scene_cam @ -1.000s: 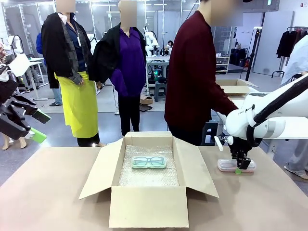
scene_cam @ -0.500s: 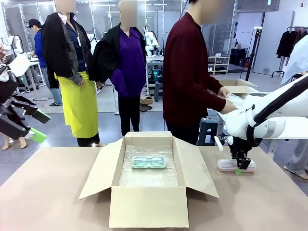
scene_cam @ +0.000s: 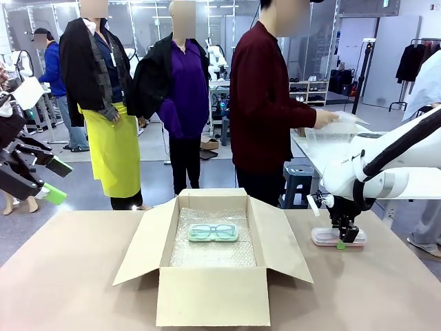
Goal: Pack the glasses set securely to prepare it for shipping.
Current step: Put the Glasses case from the right side of the table into the Package Box.
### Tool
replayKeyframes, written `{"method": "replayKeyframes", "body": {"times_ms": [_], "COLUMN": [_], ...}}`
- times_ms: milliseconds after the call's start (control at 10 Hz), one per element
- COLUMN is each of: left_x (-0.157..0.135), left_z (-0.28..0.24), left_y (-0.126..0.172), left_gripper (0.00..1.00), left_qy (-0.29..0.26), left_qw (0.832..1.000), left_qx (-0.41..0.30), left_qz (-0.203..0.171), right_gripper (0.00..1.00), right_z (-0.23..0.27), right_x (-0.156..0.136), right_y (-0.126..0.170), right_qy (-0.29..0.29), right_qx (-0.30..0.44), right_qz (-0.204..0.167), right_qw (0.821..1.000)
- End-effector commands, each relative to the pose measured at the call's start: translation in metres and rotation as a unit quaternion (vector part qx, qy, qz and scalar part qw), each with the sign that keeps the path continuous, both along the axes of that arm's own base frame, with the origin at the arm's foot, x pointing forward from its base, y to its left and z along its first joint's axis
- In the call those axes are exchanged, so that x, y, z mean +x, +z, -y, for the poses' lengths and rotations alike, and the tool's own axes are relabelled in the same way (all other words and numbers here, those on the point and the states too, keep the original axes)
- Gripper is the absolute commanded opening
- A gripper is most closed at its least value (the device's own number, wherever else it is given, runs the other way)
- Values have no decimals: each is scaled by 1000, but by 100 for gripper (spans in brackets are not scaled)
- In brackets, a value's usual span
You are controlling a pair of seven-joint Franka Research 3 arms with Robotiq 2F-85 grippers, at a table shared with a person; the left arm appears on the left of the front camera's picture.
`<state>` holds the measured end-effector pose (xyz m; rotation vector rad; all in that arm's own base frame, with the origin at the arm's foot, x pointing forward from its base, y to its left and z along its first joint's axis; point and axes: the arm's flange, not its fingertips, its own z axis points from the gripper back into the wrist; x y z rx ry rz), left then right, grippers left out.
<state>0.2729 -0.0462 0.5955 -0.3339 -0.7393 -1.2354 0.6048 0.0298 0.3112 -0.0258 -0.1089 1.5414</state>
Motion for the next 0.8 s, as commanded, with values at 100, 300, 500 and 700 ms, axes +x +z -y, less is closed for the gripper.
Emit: {"method": "replayKeyframes", "body": {"times_ms": [100,300,500,700], "left_x": [-1,-1,-1,-1], "left_z": [-2,-2,-2,-2], "left_y": [1,1,1,1], "left_gripper": [100,100,100,100], "left_qy": [-11,-11,-11,-11], "left_qw": [1000,1000,1000,1000], "left_qx": [-1,-1,-1,-1], "left_qz": [1,1,1,1], "right_gripper": [7,64,64,64], "right_z": [0,0,-12,-19], "right_x": [0,-5,-24,-32], "right_y": [0,19,73,110], "right_qy": [-2,-9,-23,-58], "right_qx": [2,-5,-7,-18], "right_qz": [2,8,31,44], "right_qw": [1000,1000,999,997]}}
